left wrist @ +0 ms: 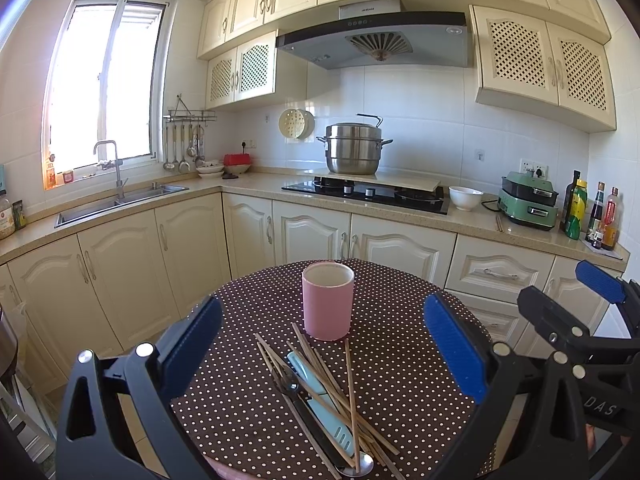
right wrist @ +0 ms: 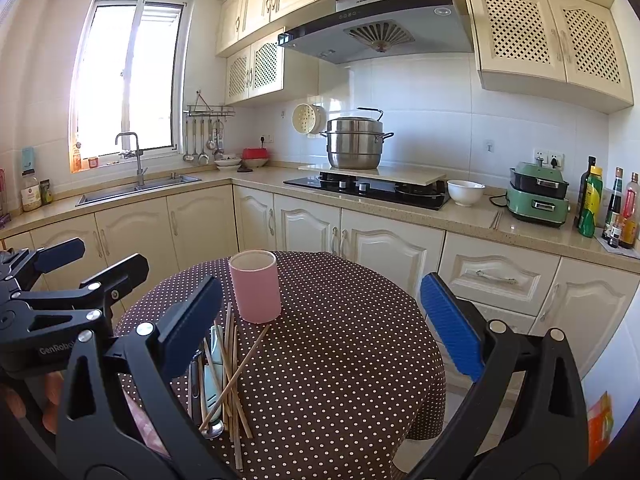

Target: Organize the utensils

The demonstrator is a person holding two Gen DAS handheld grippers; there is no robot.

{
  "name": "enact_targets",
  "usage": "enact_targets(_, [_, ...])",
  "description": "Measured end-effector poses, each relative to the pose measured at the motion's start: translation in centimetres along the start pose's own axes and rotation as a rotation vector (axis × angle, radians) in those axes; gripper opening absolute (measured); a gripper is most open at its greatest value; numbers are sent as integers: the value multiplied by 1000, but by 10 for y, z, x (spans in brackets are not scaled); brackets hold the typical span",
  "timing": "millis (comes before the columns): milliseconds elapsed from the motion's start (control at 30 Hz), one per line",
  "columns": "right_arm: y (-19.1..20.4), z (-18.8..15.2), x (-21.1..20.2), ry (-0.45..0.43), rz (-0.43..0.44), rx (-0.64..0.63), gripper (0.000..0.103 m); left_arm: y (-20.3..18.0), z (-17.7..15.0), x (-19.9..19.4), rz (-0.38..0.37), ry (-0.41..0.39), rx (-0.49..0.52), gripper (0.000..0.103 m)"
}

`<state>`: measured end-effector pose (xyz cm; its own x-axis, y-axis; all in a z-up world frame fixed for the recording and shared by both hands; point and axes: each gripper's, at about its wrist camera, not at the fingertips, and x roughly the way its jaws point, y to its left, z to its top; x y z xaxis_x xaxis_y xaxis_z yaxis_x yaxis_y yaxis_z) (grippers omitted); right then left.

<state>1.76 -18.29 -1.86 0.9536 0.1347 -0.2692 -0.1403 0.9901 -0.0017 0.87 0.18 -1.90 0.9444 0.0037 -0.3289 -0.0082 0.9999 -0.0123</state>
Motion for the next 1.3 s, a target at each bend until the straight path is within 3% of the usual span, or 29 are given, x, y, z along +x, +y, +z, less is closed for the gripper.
enact_targets(567, [-1,-1,17,33,7,5,97,4,-2,16,5,30,0,99])
enact_targets(1000, [-1,-11,52,110,19,18,97,9,-6,52,2,99,-2,99])
enact_targets(1133, [-4,-15,73,163,57,60,97,20,-12,76,-39,175,-20,99])
enact_targets(1300, [-5,-30,111,263,71,61,97,51,-29,114,-43,317,-119,99])
